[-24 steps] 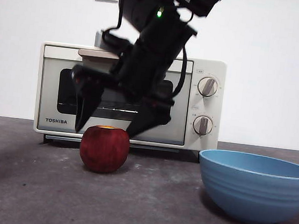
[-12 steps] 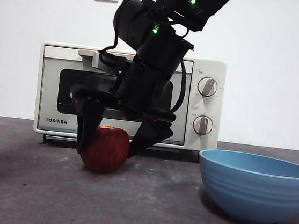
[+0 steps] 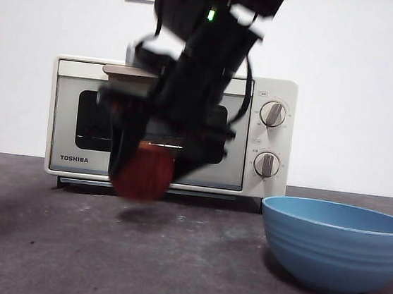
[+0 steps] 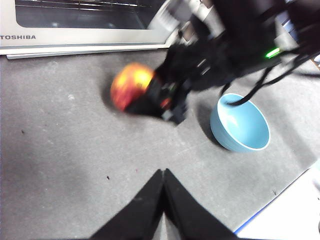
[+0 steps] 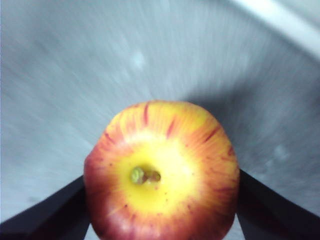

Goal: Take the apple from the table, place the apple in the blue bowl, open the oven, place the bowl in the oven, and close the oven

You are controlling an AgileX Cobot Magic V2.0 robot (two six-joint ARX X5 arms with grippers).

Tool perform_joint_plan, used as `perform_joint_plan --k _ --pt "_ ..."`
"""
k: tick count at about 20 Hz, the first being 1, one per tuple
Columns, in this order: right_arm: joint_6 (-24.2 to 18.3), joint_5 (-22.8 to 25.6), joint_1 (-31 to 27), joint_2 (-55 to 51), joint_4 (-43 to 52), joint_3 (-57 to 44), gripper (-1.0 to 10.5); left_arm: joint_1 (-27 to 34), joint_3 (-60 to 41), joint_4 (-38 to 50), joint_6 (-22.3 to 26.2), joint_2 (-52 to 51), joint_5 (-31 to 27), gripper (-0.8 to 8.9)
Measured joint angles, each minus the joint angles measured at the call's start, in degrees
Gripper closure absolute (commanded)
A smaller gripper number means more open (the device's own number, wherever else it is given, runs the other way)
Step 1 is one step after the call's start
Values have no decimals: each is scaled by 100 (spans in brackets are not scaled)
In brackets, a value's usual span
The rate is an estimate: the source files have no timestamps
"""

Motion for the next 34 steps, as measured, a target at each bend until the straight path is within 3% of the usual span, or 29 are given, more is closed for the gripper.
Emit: perform_joint_plan --k 6,10,15,20,25,34 --pt "-31 79 15 -1344 -1043 0 641 0 0 37 2 59 0 806" --pt "-155 577 17 -2184 -1639 -109 641 0 0 214 2 105 0 806" --pt "-190 1141 9 -3246 -1683 -1523 641 0 0 262 4 146 0 806" --pt "35 1270 -138 -4039 -955 -3147 641 0 0 264 4 195 0 806" --pt "310 1054 -319 -4019 111 -4304 610 0 0 271 4 234 0 806" --pt "437 1034 -317 -4019 490 -4505 520 0 0 273 2 341 0 806"
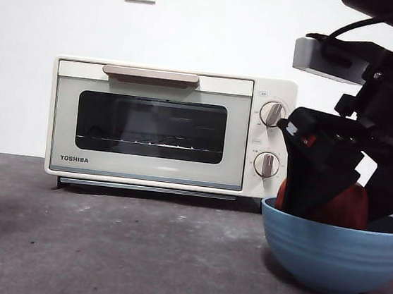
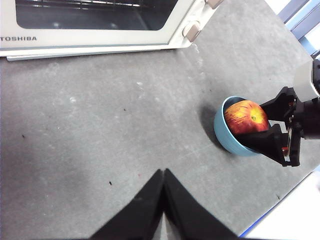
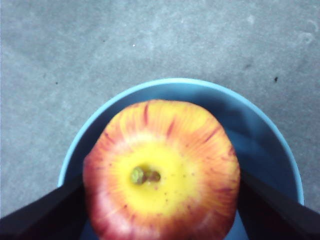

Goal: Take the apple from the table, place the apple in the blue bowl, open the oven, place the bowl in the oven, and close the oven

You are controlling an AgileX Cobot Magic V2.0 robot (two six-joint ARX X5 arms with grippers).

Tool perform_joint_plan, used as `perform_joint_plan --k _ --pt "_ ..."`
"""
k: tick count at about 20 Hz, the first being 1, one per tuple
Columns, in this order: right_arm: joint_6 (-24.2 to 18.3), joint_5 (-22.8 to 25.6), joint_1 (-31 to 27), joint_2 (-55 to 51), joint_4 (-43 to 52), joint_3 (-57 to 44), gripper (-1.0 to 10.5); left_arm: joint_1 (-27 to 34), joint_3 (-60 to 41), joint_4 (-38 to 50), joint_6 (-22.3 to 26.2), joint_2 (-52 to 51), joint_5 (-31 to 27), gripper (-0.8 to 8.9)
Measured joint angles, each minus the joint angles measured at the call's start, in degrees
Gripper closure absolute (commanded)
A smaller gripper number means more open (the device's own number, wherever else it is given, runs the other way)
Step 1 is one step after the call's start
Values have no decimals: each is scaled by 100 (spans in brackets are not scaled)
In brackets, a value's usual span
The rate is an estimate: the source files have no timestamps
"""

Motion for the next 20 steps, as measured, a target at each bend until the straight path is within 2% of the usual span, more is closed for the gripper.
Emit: perform_joint_plan --k 9,12,18,19,20 --pt "7 -2 4 -13 -28 9 509 0 0 55 2 24 0 806" --pt "-24 59 4 -264 -254 291 509 0 0 267 -4 79 0 806" --pt "-103 227 4 -951 -1646 1480 510 -2 4 1617 -205 839 0 806" --pt "-116 319 4 -1073 -1912 1585 510 -20 17 1915 -278 1058 -2 806" --pt "-144 621 -2 -1196 -2203 1633 510 -48 72 2144 -323 1283 -2 806"
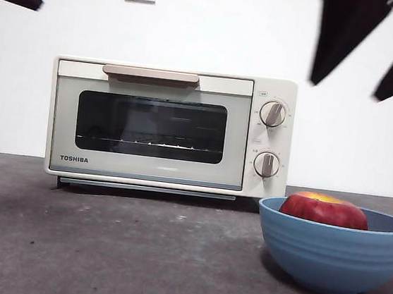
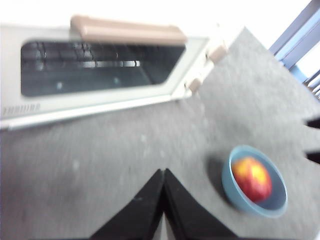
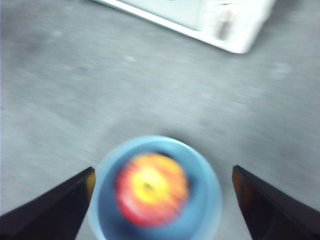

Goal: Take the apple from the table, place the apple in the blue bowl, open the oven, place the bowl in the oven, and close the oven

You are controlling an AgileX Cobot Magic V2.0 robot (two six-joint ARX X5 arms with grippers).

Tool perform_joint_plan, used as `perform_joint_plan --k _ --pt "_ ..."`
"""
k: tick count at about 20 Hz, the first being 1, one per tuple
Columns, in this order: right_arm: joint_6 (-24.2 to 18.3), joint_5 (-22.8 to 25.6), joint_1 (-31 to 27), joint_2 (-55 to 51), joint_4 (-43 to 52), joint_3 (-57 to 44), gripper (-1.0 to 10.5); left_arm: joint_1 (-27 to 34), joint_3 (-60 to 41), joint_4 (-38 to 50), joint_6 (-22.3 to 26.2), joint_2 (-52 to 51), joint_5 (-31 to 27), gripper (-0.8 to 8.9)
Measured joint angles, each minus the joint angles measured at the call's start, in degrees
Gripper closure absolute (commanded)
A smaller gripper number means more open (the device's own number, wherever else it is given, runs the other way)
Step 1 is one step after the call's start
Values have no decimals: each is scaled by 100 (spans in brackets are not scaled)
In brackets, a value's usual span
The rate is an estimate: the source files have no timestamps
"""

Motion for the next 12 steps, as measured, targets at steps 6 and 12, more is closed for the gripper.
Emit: perform_joint_plan --k 6,12 --pt "-20 564 -417 -313 -1469 0 510 -299 1211 597 -42 1613 -212 806" --pt "-20 422 -592 -348 -1587 0 510 -490 2092 627 63 2660 -479 806"
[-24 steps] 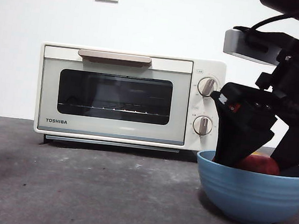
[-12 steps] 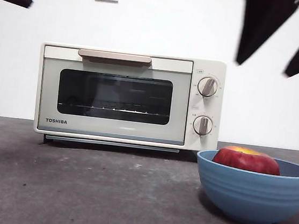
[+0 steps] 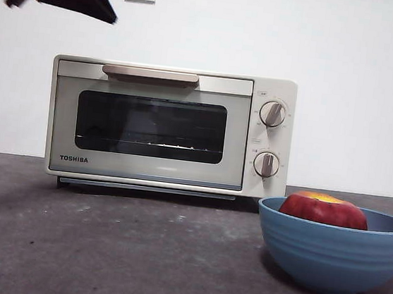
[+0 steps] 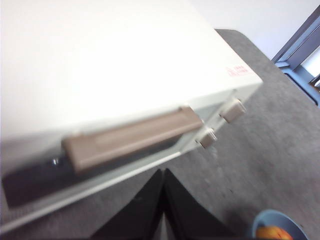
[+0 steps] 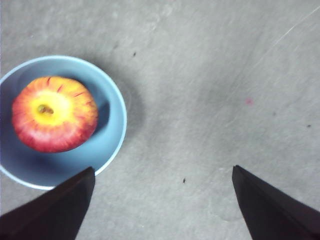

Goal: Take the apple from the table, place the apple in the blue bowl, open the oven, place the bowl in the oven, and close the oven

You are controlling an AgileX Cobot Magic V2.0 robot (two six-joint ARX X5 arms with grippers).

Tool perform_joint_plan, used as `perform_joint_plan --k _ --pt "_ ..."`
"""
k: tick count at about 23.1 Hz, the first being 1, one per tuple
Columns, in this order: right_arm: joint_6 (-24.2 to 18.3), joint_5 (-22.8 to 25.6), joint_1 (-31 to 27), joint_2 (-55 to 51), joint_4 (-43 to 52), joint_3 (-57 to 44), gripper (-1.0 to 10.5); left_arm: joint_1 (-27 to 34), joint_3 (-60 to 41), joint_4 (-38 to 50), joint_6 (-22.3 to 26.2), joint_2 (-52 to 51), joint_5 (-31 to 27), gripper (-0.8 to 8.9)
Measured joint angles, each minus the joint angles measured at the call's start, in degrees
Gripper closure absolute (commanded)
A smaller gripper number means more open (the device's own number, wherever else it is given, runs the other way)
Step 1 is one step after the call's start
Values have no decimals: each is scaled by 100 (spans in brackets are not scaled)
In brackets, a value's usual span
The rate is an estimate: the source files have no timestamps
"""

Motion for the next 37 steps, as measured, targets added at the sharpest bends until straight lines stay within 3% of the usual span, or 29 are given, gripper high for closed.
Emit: perform_joint_plan --k 12,24,33,37 --pt "0 -15 -59 -2 -59 0 510 -243 981 2 376 1423 -479 806" --pt "0 -15 -59 -2 -4 0 510 -525 1097 -157 481 1628 -586 806" --pt "2 -26 -450 -2 -26 0 510 -1021 1185 -1600 629 1532 -437 806" --pt "-11 -269 -807 -2 -85 0 510 -1185 1108 -2481 717 1596 -420 806"
